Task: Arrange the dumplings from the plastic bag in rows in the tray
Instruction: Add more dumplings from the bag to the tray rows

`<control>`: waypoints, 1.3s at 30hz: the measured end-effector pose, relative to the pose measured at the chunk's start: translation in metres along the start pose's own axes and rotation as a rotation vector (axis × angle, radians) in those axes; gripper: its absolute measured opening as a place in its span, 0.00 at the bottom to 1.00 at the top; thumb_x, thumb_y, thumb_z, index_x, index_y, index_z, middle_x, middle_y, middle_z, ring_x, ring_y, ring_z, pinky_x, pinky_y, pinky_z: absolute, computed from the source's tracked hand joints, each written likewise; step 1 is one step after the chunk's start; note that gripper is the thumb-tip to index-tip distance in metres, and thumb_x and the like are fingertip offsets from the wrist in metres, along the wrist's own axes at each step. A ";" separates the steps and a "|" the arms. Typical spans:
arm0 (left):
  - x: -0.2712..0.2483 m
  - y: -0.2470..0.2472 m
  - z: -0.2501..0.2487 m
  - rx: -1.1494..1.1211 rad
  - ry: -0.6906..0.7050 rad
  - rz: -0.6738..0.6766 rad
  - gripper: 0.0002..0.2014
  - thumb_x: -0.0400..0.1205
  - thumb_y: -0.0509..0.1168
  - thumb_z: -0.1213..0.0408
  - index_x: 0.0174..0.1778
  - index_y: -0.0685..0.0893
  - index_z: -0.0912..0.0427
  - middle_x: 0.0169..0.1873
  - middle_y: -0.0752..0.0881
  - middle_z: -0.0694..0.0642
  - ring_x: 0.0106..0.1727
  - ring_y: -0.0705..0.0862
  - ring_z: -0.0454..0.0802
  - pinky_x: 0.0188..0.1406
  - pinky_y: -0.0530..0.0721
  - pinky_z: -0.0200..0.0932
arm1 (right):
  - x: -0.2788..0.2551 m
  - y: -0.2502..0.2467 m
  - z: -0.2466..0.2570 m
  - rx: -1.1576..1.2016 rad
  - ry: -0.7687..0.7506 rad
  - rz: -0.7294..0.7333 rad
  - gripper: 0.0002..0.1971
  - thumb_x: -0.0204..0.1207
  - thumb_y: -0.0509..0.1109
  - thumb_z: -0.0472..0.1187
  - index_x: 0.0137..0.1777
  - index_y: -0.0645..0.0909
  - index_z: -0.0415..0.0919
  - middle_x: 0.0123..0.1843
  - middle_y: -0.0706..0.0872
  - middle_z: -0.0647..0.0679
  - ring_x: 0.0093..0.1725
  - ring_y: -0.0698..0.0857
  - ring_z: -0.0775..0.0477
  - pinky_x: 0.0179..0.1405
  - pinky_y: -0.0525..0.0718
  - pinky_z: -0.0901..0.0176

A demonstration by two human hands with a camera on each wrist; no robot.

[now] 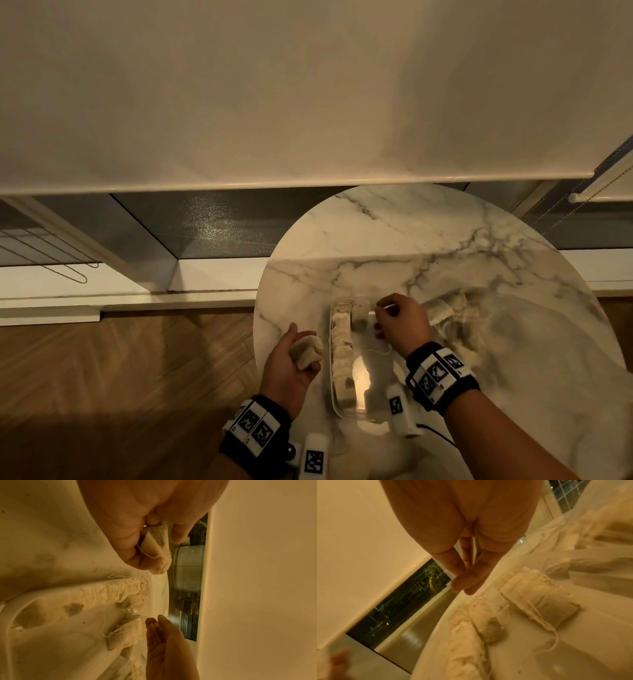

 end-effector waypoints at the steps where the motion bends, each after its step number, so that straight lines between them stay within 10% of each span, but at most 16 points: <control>1: -0.003 0.004 0.000 -0.038 -0.011 0.019 0.17 0.86 0.62 0.53 0.47 0.85 0.66 0.35 0.85 0.62 0.33 0.81 0.53 0.31 0.75 0.42 | -0.009 0.000 0.003 0.050 -0.008 0.022 0.04 0.79 0.70 0.33 0.46 0.85 0.40 0.38 0.89 0.40 0.33 0.90 0.42 0.28 0.90 0.53; 7: -0.026 0.033 -0.004 -0.121 0.029 0.189 0.10 0.79 0.59 0.69 0.46 0.84 0.70 0.36 0.84 0.63 0.28 0.80 0.50 0.35 0.79 0.45 | -0.062 0.024 0.031 0.111 -0.037 0.418 0.10 0.79 0.74 0.46 0.49 0.88 0.39 0.40 0.91 0.42 0.41 0.91 0.42 0.35 0.91 0.46; 10: -0.030 0.037 -0.001 -0.110 0.071 0.203 0.11 0.81 0.57 0.71 0.50 0.83 0.70 0.41 0.87 0.65 0.40 0.85 0.56 0.46 0.82 0.49 | -0.082 0.030 0.041 0.114 -0.003 0.521 0.17 0.75 0.77 0.53 0.49 0.86 0.37 0.40 0.91 0.41 0.41 0.92 0.42 0.34 0.90 0.50; 23: -0.039 0.026 -0.001 0.118 0.260 0.137 0.09 0.85 0.63 0.72 0.56 0.87 0.68 0.47 0.91 0.64 0.45 0.92 0.52 0.41 0.89 0.42 | -0.095 0.033 0.036 0.399 0.098 0.423 0.09 0.74 0.76 0.28 0.53 0.83 0.27 0.40 0.87 0.30 0.36 0.88 0.44 0.33 0.88 0.54; 33: -0.041 0.020 0.002 0.175 0.235 0.116 0.12 0.88 0.60 0.68 0.60 0.86 0.68 0.55 0.90 0.68 0.53 0.89 0.57 0.52 0.87 0.51 | -0.097 0.037 0.033 0.094 -0.213 0.366 0.07 0.71 0.80 0.46 0.47 0.87 0.50 0.37 0.90 0.44 0.38 0.89 0.44 0.39 0.91 0.44; 39: -0.038 0.017 0.006 0.241 0.205 0.099 0.13 0.89 0.60 0.62 0.63 0.87 0.61 0.55 0.91 0.63 0.56 0.90 0.59 0.52 0.87 0.55 | -0.095 0.026 0.033 -0.032 -0.316 0.298 0.05 0.69 0.81 0.50 0.39 0.88 0.52 0.43 0.86 0.55 0.45 0.82 0.58 0.43 0.84 0.61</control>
Point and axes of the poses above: each hand's wrist, its own x-axis towards the middle knuckle, its own y-axis out of the palm, z = x × y, the point moved 7 cm from there along x, towards the middle knuckle
